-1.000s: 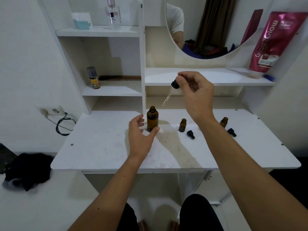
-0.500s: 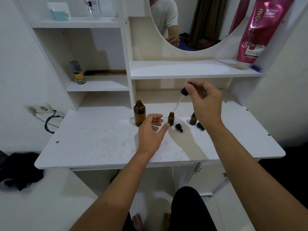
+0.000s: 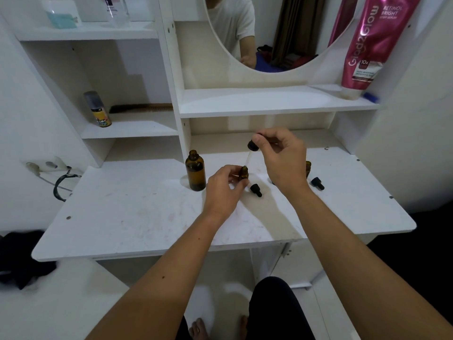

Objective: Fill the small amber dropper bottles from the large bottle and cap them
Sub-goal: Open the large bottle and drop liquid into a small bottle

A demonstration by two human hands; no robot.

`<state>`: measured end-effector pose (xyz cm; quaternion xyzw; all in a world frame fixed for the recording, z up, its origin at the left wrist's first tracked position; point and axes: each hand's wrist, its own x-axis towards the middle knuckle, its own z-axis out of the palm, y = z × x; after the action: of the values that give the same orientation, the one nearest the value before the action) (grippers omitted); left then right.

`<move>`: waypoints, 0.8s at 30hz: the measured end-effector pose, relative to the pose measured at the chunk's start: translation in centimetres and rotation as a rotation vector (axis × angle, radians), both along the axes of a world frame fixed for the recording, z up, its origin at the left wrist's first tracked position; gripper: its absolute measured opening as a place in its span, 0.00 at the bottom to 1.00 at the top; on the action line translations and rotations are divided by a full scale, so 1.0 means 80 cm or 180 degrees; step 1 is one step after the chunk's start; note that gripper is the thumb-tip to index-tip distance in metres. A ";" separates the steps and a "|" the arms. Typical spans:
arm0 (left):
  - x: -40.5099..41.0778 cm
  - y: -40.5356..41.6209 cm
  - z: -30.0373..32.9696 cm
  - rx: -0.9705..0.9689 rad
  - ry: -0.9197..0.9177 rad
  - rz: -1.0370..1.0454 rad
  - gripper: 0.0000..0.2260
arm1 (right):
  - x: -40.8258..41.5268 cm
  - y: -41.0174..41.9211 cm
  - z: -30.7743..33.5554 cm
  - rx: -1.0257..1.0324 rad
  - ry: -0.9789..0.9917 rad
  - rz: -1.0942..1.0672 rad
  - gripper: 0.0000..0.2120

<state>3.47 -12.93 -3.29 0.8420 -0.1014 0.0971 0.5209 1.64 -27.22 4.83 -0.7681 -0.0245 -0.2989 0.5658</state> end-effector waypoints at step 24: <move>0.001 0.002 -0.001 0.0073 0.0010 -0.0017 0.15 | -0.004 0.000 0.003 -0.0260 0.0079 -0.0032 0.06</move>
<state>3.51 -12.76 -3.40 0.8478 -0.1040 0.0932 0.5117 1.34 -27.23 5.07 -0.7943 -0.0258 -0.2910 0.5327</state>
